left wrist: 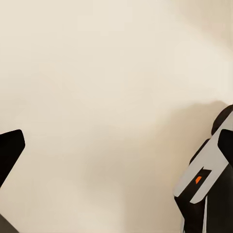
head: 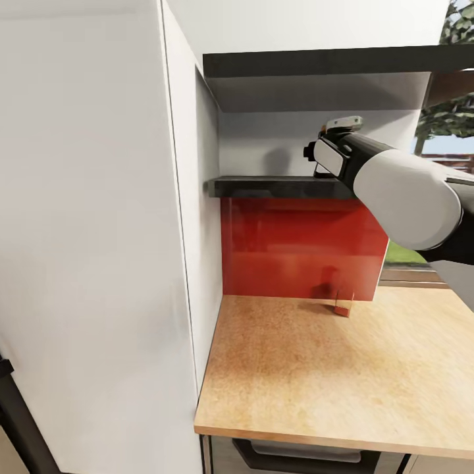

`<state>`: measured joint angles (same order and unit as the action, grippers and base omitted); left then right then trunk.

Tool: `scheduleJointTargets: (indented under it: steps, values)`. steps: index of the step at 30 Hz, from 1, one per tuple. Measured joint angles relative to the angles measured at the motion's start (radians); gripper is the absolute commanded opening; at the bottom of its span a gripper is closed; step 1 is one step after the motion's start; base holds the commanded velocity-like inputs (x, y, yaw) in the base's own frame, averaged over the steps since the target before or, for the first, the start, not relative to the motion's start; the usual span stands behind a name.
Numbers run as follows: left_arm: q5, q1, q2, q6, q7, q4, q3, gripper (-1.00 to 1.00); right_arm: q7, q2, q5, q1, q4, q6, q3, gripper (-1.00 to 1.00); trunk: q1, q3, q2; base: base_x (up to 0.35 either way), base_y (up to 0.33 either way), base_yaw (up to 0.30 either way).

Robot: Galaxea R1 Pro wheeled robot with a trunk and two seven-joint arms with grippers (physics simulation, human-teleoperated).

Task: Set up a coffee station on the kitchen countertop: keep the coffee maker on the countertop, move the bottle of coffee from the kitchen shelf to the counter next to the coffee maker, place a paper coffee filter on top of the coffee maker, put the saucer next to the coffee maker with the coffee cup on the saucer, and place the electric kettle next to the coffee maker.

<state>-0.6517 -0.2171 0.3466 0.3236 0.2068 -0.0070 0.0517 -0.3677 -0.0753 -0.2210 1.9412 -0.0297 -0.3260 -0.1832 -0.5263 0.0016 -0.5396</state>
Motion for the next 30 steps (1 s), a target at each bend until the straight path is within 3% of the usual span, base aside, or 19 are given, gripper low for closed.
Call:
scheduleJointTargets:
  steps: [12, 20, 30]
  values:
    - [0.000, 0.000, 0.000, 0.000, 0.000, 0.000, 0.000, 1.00, 0.000, 0.000, -0.003, 0.000, 0.003, -0.010, 0.005, 1.00, 0.000, 0.000, 0.000, 0.007, 0.000, 0.000]
    - [0.003, 0.000, -0.002, 0.000, 0.000, 0.000, -0.040, 1.00, -0.018, -0.001, -0.003, 0.002, 0.017, -0.128, 0.001, 1.00, 0.000, 0.000, 0.000, 0.067, 0.000, 0.000]
    - [0.004, 0.000, -0.011, 0.000, -0.034, -0.001, -0.047, 1.00, -0.047, 0.002, -0.003, 0.002, 0.037, -0.154, 0.001, 1.00, 0.000, 0.000, 0.000, 0.005, 0.000, 0.000]
